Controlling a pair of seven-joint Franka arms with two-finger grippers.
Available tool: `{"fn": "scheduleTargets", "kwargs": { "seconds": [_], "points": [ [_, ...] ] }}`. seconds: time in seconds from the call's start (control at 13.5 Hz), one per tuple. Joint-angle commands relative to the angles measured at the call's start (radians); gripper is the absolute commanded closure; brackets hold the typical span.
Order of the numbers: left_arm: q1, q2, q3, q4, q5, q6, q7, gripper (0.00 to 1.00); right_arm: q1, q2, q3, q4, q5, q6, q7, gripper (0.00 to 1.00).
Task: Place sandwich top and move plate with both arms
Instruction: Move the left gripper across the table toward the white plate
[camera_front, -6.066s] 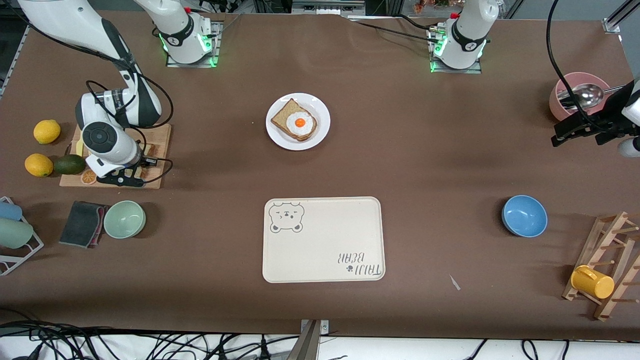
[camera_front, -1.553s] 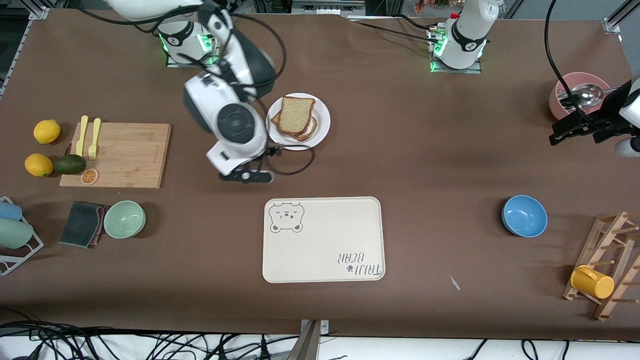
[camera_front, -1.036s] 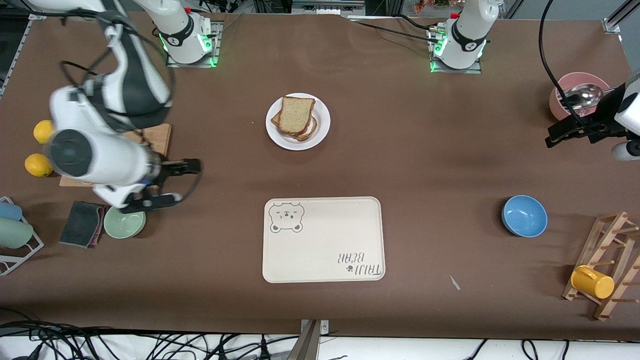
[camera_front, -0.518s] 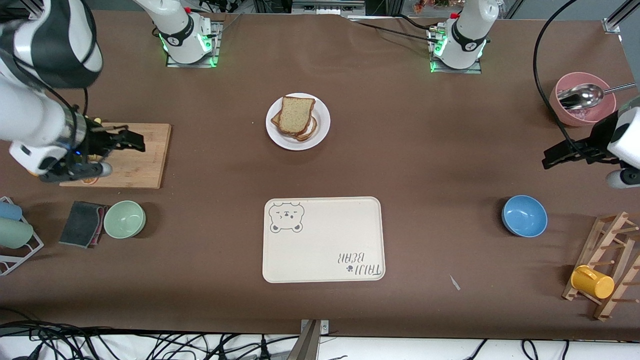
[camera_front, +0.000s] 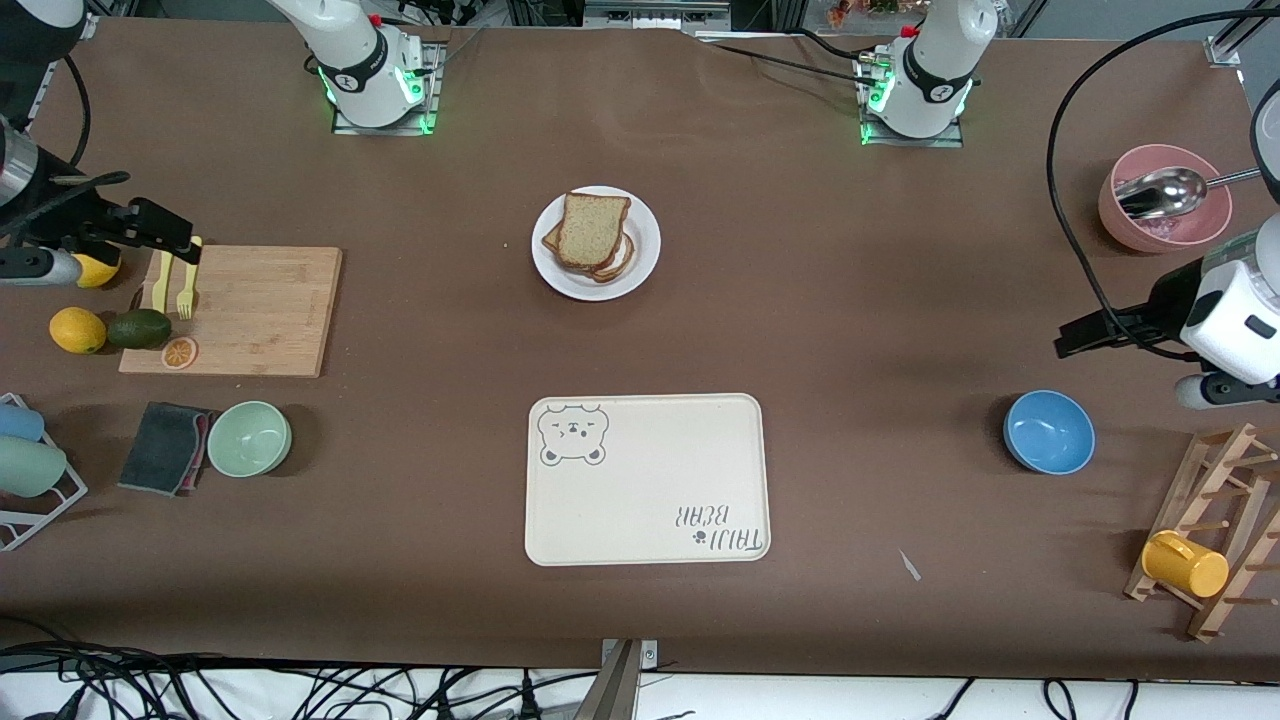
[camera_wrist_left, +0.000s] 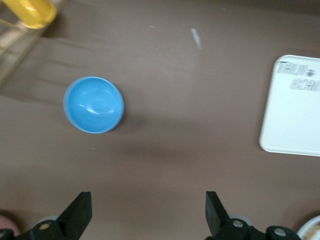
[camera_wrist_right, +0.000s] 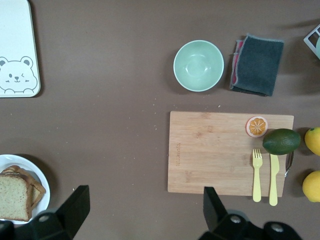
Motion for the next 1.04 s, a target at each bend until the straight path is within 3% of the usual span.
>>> {"fn": "scheduleTargets", "kwargs": {
  "seconds": [0.0,0.59,0.81,0.96],
  "points": [
    [0.022,0.017,-0.001,-0.025,-0.113,-0.006,0.034,0.0,-0.062,-0.039,0.053,-0.009,0.012,0.013,0.006,0.0],
    [0.008,0.024,-0.01,-0.237,-0.32,0.151,0.088,0.0,-0.064,-0.041,0.053,0.037,-0.015,-0.122,-0.008,0.0],
    [0.014,0.015,-0.07,-0.356,-0.36,0.274,0.124,0.0,-0.065,-0.03,0.051,0.043,-0.023,-0.104,-0.007,0.0],
    [0.012,0.018,-0.076,-0.424,-0.473,0.306,0.224,0.0,-0.068,-0.03,0.045,0.042,-0.021,-0.113,-0.007,0.0]
  ]
}}
